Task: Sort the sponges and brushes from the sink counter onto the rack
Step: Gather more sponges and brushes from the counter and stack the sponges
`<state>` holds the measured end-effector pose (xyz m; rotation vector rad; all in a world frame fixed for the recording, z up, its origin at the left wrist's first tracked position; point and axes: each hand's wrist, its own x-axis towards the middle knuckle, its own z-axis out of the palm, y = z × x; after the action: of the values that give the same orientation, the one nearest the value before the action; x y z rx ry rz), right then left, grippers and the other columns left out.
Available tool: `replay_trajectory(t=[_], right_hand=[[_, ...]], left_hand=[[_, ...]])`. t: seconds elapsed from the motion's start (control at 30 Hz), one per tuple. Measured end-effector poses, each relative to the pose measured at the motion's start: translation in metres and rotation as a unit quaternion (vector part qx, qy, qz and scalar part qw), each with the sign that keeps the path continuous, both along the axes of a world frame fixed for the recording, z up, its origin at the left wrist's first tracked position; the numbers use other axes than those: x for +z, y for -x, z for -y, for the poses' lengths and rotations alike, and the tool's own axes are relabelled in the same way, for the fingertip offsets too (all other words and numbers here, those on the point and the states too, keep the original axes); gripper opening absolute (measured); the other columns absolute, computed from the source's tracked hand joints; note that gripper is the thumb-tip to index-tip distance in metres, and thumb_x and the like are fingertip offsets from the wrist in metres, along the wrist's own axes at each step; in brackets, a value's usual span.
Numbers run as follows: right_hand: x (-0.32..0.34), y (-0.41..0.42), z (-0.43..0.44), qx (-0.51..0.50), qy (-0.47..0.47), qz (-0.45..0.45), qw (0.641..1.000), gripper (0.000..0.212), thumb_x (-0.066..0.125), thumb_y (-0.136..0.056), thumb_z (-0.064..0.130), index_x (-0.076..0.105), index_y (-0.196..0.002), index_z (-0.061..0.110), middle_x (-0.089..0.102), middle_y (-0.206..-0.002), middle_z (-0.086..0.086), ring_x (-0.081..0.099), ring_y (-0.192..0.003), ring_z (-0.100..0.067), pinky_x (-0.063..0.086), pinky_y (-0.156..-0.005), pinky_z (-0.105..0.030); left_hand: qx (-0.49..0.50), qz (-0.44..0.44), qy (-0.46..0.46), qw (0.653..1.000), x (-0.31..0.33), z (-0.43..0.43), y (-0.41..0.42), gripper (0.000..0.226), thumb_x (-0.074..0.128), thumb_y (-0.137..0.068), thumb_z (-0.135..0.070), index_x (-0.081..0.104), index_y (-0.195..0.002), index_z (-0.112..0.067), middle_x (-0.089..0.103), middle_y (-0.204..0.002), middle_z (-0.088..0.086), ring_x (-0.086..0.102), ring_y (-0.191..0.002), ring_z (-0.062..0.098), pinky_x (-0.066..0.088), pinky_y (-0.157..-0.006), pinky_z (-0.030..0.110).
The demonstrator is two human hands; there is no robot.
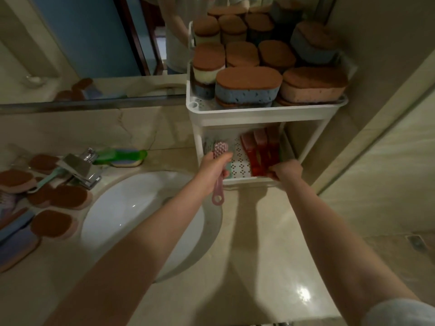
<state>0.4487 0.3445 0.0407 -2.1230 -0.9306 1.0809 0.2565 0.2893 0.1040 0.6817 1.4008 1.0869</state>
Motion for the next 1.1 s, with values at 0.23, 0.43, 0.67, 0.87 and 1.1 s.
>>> replay_trajectory(t=[0.23, 0.43, 0.67, 0.87, 1.1], right_hand=[[0.001, 0.006, -0.005, 0.108, 0.014, 0.192, 0.975, 0.018, 0.057, -0.089, 0.022, 0.065, -0.095, 0.006, 0.064, -0.092, -0.010, 0.063, -0.092, -0.028, 0.042, -0.067, -0.030], [-0.003, 0.009, 0.001, 0.117, 0.017, 0.274, 0.954, 0.021, 0.058, -0.090, 0.026, 0.066, -0.097, 0.009, 0.067, -0.099, -0.010, 0.064, -0.092, -0.028, 0.049, -0.067, -0.032], [0.008, 0.017, 0.035, 0.064, -0.113, 0.157, 0.979, 0.025, 0.071, -0.082, 0.036, 0.070, -0.092, 0.013, 0.064, -0.084, -0.001, 0.058, -0.082, -0.018, 0.041, -0.068, -0.027], [0.025, 0.044, 0.081, 0.126, -0.127, -0.135, 0.974, 0.017, 0.066, -0.088, 0.026, 0.070, -0.082, 0.010, 0.059, -0.066, -0.001, 0.044, -0.045, -0.009, 0.035, -0.045, -0.019], [0.021, 0.065, 0.115, 0.153, -0.137, -0.191, 0.960, 0.011, 0.070, -0.082, 0.004, 0.068, -0.072, 0.009, 0.059, -0.048, 0.010, 0.045, -0.039, -0.004, 0.037, -0.042, -0.016]], left_hand=[[-0.001, 0.038, 0.021, 0.999, -0.004, 0.006, -0.002, 0.007, 0.058, -0.091, -0.017, 0.052, -0.089, -0.013, 0.058, -0.083, 0.006, 0.042, -0.047, 0.013, 0.038, -0.041, 0.021], [-0.014, 0.066, 0.024, 0.997, -0.004, 0.011, 0.001, 0.004, 0.055, -0.092, -0.017, 0.053, -0.090, -0.013, 0.059, -0.081, 0.006, 0.047, -0.049, 0.012, 0.041, -0.044, 0.020], [-0.038, 0.053, 0.014, 0.998, -0.004, 0.009, 0.004, 0.019, 0.052, -0.095, -0.016, 0.054, -0.110, -0.005, 0.064, -0.082, 0.007, 0.060, -0.056, 0.013, 0.050, -0.052, 0.021], [-0.058, 0.100, -0.003, 0.993, 0.002, 0.004, 0.003, 0.018, 0.050, -0.095, -0.010, 0.051, -0.112, -0.003, 0.064, -0.086, 0.010, 0.066, -0.064, 0.014, 0.053, -0.072, 0.028], [-0.082, 0.105, -0.014, 0.991, 0.002, 0.004, -0.002, 0.012, 0.048, -0.096, -0.008, 0.056, -0.086, -0.009, 0.062, -0.081, 0.009, 0.062, -0.075, 0.018, 0.049, -0.074, 0.028]])
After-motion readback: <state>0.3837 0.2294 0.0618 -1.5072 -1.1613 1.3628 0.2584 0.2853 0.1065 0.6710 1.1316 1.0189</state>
